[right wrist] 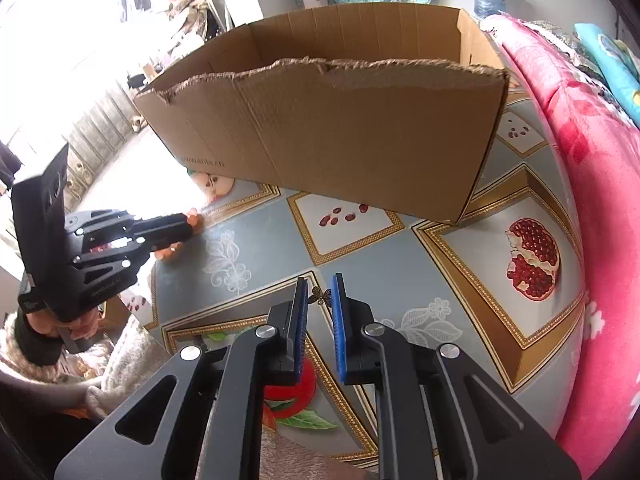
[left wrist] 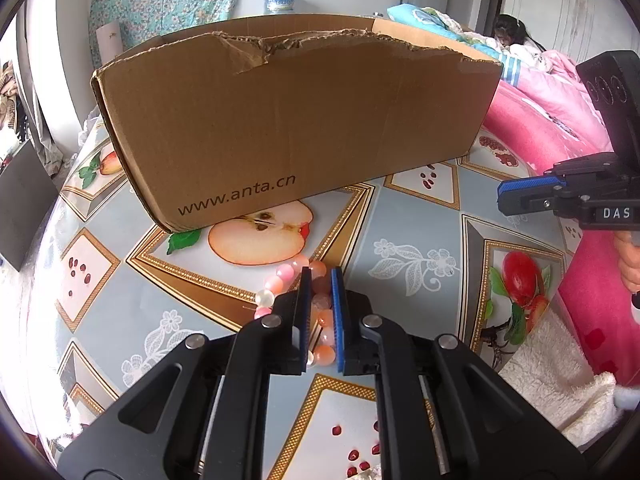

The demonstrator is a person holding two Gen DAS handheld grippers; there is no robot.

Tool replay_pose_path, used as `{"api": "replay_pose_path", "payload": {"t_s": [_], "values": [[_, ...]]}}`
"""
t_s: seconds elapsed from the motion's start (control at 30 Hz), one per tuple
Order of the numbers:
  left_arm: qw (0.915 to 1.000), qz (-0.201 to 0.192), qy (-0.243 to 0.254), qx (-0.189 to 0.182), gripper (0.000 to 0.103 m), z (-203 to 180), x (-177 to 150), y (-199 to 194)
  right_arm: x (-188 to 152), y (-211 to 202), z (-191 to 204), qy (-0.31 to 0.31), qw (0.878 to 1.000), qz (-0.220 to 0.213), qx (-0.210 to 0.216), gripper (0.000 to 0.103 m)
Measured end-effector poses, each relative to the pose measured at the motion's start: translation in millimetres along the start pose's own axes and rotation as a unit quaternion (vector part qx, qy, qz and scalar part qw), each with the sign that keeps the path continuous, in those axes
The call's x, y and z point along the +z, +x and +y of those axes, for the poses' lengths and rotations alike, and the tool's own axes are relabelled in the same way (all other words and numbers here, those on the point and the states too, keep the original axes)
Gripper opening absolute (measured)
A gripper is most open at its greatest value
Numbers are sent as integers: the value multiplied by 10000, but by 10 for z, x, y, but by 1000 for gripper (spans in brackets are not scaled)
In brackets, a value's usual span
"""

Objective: Organize jewelry

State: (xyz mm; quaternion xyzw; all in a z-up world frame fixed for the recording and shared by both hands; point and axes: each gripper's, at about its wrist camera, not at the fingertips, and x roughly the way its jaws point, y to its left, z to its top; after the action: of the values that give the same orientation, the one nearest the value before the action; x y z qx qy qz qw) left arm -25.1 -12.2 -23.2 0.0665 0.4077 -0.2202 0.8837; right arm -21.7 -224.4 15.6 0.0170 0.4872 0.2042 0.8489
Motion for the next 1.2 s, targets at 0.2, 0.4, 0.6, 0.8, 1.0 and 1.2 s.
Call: {"api": "replay_pose_path", "payload": {"t_s": [0.2, 0.4, 0.6, 0.8, 1.0, 1.2], "values": [[9998, -85, -94, -158, 8, 62, 16, -117, 18, -269, -4, 246, 9987, -424, 171, 12], [9987, -318, -259, -314, 8, 149, 144, -462, 142, -565, 104, 209, 9953, -903, 295, 12], [9954, -633, -457, -561, 8, 258, 344, -881, 458, -833, 193, 49, 9906, -1315, 362, 12], [9868, -1132, -434, -1069, 8, 266, 712, -1359, 838, -1084, 192, -37, 9841, -1732, 379, 12], [9811, -1475, -37, -1249, 8, 198, 1241, -1555, 1140, -1177, 163, -86, 9784, -2023, 403, 12], [9895, -993, 91, -1046, 8, 296, 1742, -1120, 1244, -1104, 56, 0, 9775, -2064, 430, 12]]}}
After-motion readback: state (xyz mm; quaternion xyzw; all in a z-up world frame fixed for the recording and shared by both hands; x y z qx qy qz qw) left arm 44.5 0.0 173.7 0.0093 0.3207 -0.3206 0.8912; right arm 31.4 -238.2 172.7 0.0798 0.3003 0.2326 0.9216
